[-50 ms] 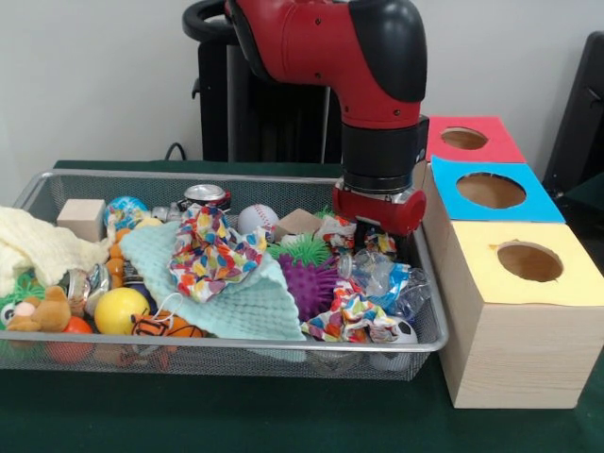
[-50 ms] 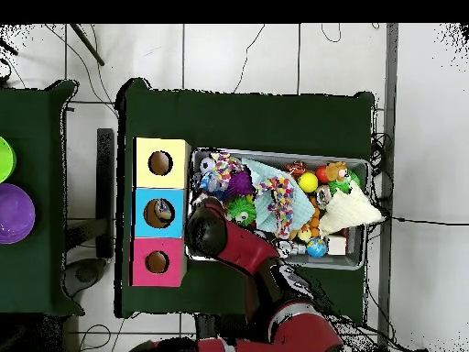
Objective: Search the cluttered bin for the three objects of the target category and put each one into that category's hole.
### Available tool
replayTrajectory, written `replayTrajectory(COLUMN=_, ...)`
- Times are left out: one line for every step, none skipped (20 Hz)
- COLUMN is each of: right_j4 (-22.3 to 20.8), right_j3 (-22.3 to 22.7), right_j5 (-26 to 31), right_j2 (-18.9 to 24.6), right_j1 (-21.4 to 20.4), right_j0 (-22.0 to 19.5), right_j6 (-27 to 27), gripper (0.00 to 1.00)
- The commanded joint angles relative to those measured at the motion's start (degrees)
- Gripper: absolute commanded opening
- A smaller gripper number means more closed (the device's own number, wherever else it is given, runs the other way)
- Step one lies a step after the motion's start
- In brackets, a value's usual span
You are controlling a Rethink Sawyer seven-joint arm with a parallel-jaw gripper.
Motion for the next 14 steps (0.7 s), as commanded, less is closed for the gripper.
replayTrajectory(right_j4=-0.6, right_j3=-7.0, right_j5=-1.5, right_j2=5.0, right_j1=4.1, right_j0=-1.4, right_j6=8.2, gripper=1.0)
replayTrajectory(right_j4=-0.4, right_j3=-6.8, right_j5=-1.2, right_j2=4.7, right_j1=3.6, right_j0=-1.1, right_j6=8.4, gripper=1.0)
replayTrajectory(right_j4=0.0, right_j3=-6.6, right_j5=-0.5, right_j2=4.3, right_j1=2.9, right_j0=-0.7, right_j6=8.4, gripper=1.0)
replayTrajectory(right_j4=0.6, right_j3=-6.3, right_j5=0.4, right_j2=3.7, right_j1=2.0, right_j0=-0.1, right_j6=8.4, gripper=1.0)
replayTrajectory(right_j4=1.0, right_j3=-6.0, right_j5=1.4, right_j2=3.2, right_j1=1.2, right_j0=0.3, right_j6=8.4, gripper=1.0)
replayTrajectory(right_j4=1.6, right_j3=-5.5, right_j5=2.6, right_j2=2.3, right_j1=0.0, right_j0=1.2, right_j6=8.6, gripper=1.0)
replayTrajectory(right_j4=2.2, right_j3=-5.0, right_j5=3.7, right_j2=1.4, right_j1=-1.2, right_j0=2.0, right_j6=8.7, gripper=1.0)
replayTrajectory(right_j4=2.7, right_j3=-4.6, right_j5=4.7, right_j2=0.6, right_j1=-2.3, right_j0=2.9, right_j6=8.8, gripper=1.0)
replayTrajectory(right_j4=3.0, right_j3=-4.4, right_j5=5.5, right_j2=-0.4, right_j1=-3.2, right_j0=3.8, right_j6=8.9, gripper=1.0)
replayTrajectory(right_j4=3.2, right_j3=-4.1, right_j5=6.1, right_j2=-1.0, right_j1=-4.0, right_j0=4.3, right_j6=9.0, gripper=1.0)
replayTrajectory(right_j4=3.3, right_j3=-3.8, right_j5=6.7, right_j2=-1.6, right_j1=-4.8, right_j0=4.9, right_j6=9.1, gripper=1.0)
replayTrajectory(right_j4=3.0, right_j3=-3.4, right_j5=6.8, right_j2=-1.7, right_j1=-5.5, right_j0=5.0, right_j6=9.1, gripper=1.0)
replayTrajectory(right_j4=2.8, right_j3=-3.2, right_j5=6.9, right_j2=-1.7, right_j1=-5.8, right_j0=5.0, right_j6=9.1, gripper=1.0)
replayTrajectory(right_j4=2.6, right_j3=-2.9, right_j5=7.0, right_j2=-1.7, right_j1=-6.1, right_j0=5.0, right_j6=9.0, gripper=1.0)
